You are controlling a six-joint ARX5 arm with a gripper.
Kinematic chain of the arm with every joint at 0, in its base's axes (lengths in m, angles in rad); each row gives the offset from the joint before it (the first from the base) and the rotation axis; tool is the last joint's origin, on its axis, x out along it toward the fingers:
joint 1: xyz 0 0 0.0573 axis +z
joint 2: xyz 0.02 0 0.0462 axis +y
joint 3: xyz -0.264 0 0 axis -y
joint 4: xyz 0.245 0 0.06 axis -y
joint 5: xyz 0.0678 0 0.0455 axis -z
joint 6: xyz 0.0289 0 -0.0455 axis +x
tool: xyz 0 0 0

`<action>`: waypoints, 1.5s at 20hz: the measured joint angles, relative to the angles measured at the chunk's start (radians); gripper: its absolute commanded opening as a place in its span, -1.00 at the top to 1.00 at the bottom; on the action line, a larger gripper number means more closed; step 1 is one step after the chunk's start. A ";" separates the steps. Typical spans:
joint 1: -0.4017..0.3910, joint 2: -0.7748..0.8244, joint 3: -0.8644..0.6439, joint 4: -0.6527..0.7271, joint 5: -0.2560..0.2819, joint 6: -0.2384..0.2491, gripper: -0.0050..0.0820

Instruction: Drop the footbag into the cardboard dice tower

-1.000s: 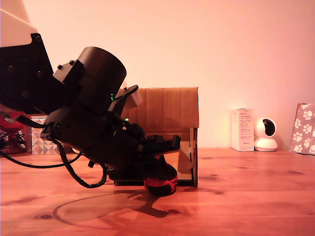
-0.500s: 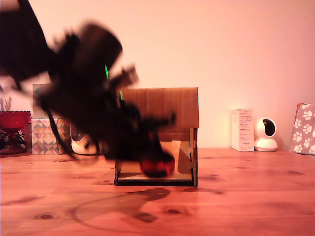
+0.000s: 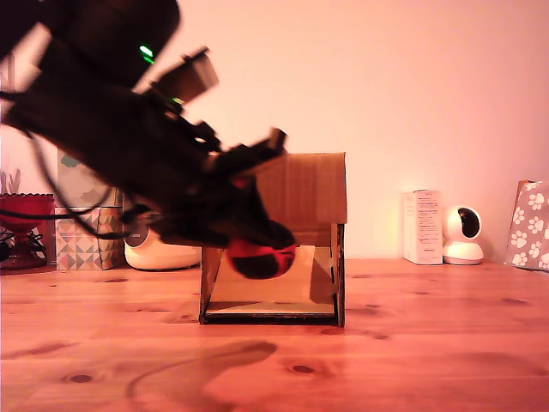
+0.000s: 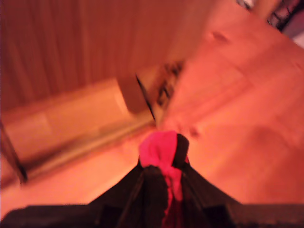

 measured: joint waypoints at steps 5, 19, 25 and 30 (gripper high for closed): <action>-0.014 -0.205 -0.025 -0.119 0.000 0.000 0.62; 0.131 -0.354 0.036 -0.030 0.014 0.141 0.62; 0.178 -0.238 0.231 -0.060 0.126 0.181 0.62; 0.192 -0.024 0.420 -0.182 0.156 0.211 0.62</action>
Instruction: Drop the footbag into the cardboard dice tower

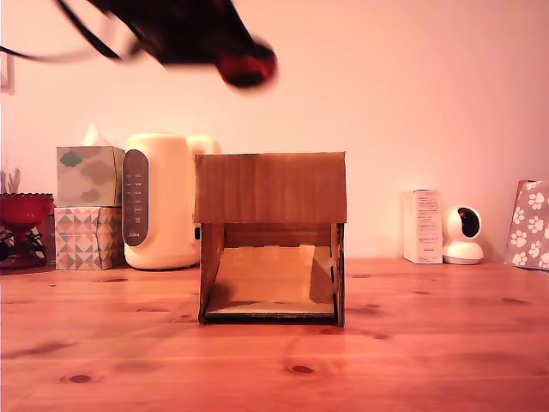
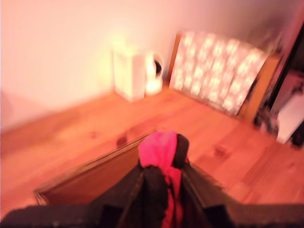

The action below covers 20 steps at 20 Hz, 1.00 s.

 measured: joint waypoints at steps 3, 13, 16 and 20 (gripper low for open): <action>0.013 0.100 0.101 -0.043 0.005 0.000 0.62; 0.027 0.171 0.142 -0.044 0.005 0.000 0.50; 0.027 0.171 0.142 -0.044 0.010 0.000 -0.61; 0.027 0.171 0.143 -0.056 0.013 0.001 -0.69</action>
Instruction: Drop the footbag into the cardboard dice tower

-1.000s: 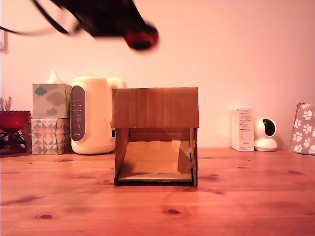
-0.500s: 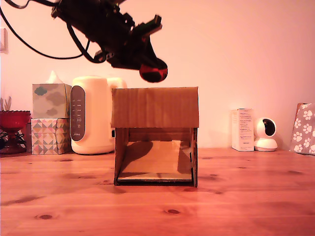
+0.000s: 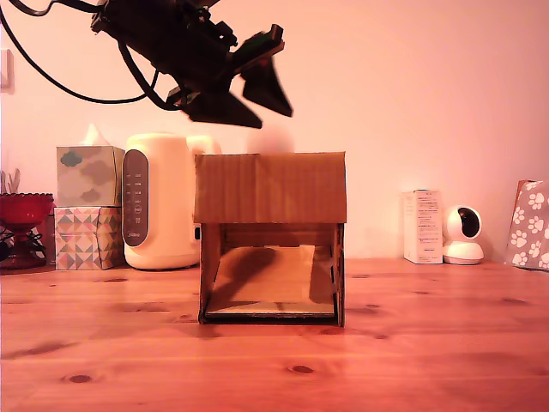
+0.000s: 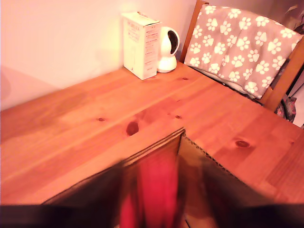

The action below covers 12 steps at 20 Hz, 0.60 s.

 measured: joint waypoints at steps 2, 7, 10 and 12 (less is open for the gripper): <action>0.000 -0.001 0.000 -0.031 0.003 0.000 -0.46; -0.003 -0.047 0.000 -0.159 0.027 0.000 0.91; -0.003 -0.115 0.001 -0.243 0.034 0.000 0.93; -0.003 -0.149 0.001 -0.279 0.045 0.005 0.93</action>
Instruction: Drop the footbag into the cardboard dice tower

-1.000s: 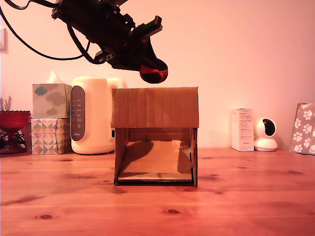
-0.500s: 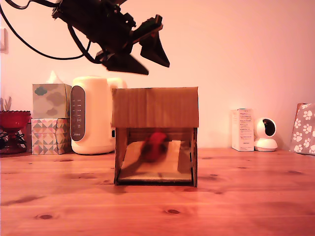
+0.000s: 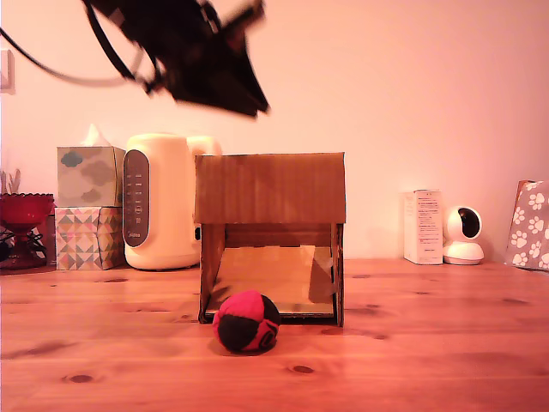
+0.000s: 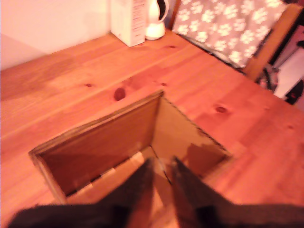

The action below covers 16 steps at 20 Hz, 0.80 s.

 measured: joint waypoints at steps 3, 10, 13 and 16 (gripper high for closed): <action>-0.006 -0.027 -0.003 -0.003 0.010 0.002 0.93; -0.026 -0.114 -0.185 0.101 0.032 0.002 0.93; -0.037 -0.134 -0.271 0.137 0.034 -0.003 0.93; -0.056 -0.183 -0.373 0.202 0.034 -0.029 0.93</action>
